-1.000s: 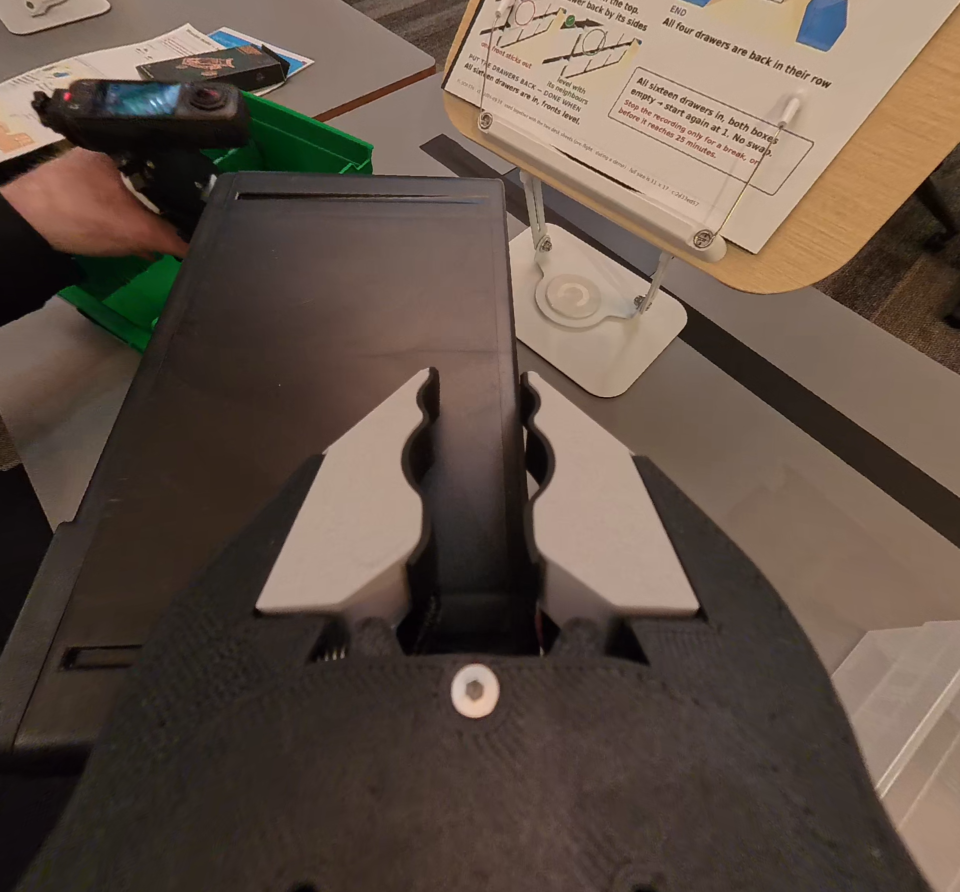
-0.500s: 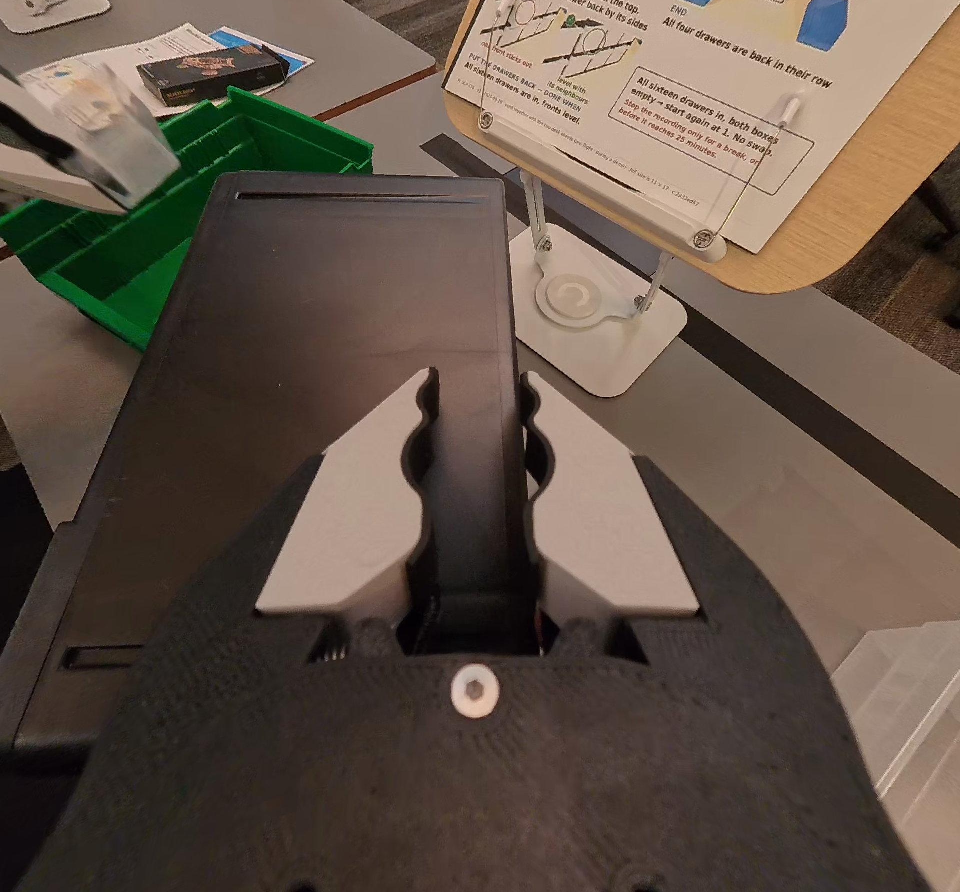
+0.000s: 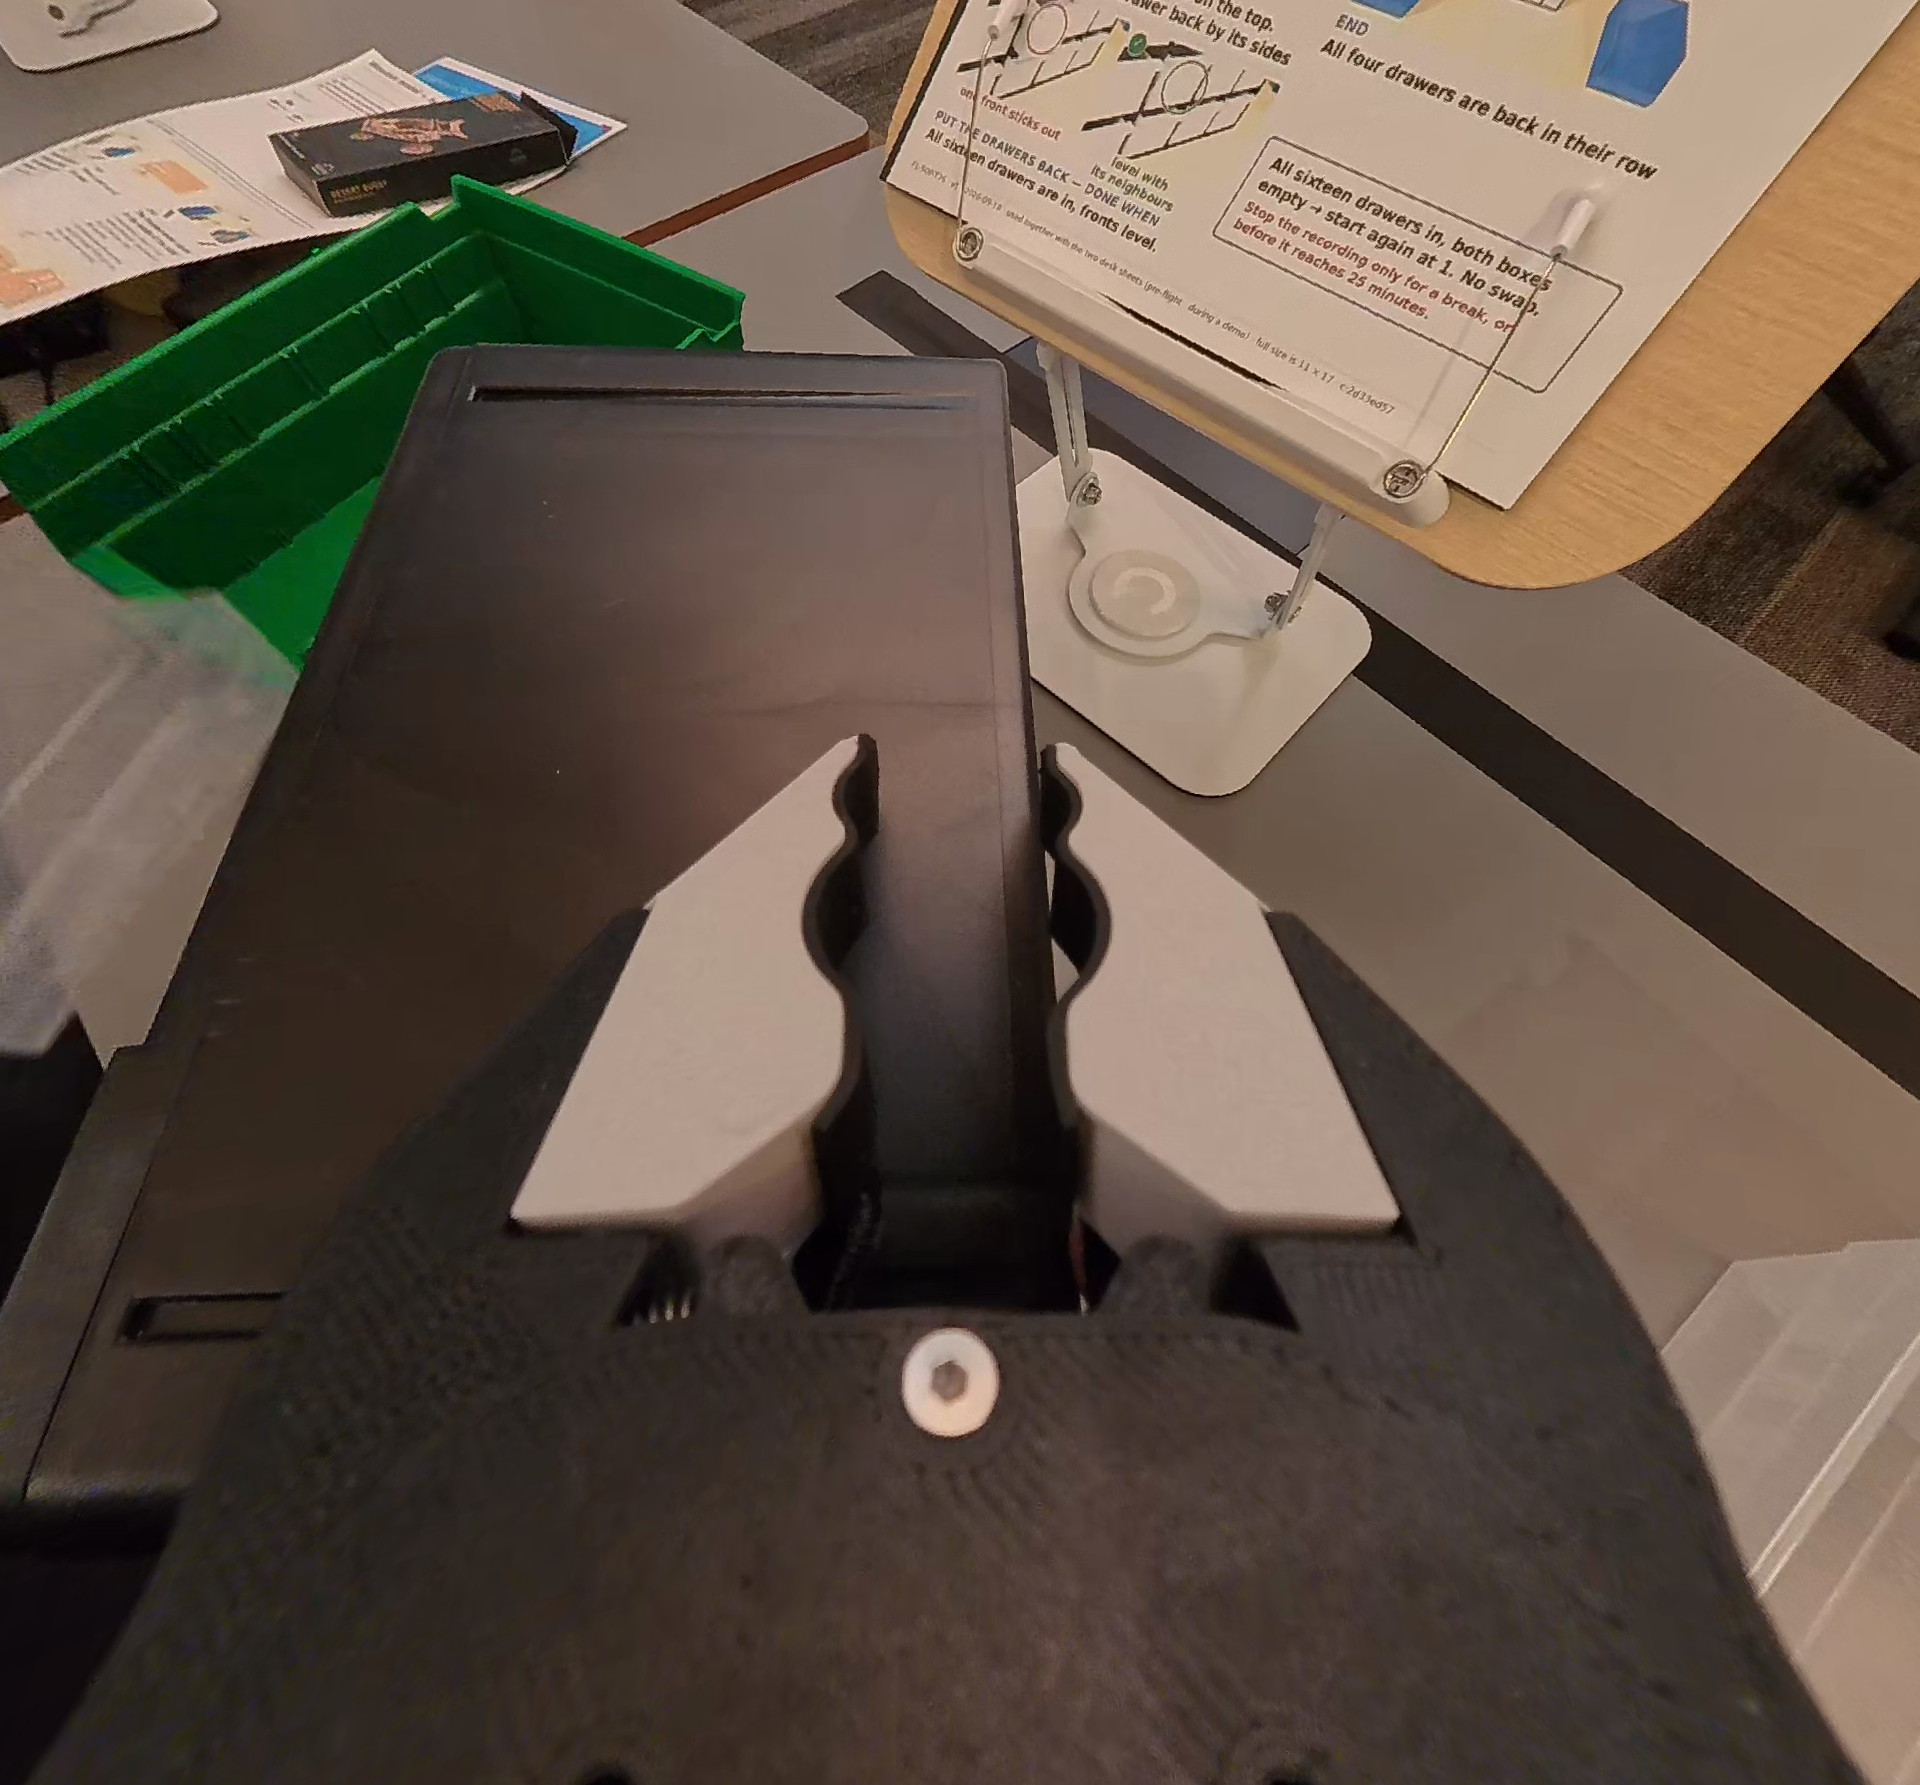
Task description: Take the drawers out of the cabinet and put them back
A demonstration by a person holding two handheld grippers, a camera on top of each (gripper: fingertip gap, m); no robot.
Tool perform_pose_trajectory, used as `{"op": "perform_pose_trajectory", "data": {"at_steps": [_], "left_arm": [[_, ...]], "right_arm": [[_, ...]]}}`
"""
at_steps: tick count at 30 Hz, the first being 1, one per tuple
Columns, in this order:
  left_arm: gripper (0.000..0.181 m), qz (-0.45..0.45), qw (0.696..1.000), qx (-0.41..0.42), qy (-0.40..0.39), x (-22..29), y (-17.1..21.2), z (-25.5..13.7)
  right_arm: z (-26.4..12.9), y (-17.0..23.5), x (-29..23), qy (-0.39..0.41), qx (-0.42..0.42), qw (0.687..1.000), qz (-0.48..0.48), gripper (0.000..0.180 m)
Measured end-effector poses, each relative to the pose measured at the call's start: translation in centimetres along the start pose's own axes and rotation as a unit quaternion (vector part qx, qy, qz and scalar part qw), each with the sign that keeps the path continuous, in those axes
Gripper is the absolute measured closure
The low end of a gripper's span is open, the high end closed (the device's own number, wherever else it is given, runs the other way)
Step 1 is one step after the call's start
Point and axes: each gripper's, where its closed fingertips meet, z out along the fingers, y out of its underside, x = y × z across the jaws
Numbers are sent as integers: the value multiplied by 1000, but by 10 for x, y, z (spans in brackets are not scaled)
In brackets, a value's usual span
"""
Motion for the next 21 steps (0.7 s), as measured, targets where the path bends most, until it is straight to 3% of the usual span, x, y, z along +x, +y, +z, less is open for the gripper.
{"op": "perform_pose_trajectory", "data": {"at_steps": [8,21], "left_arm": [[168,60,990,-57,110,47,25,51],[167,101,976,-148,123,35,87,93]], "right_arm": [[0,0,0,0,1,1000,-1,150],[0,0,0,-2,1,1000,-2,150]]}}
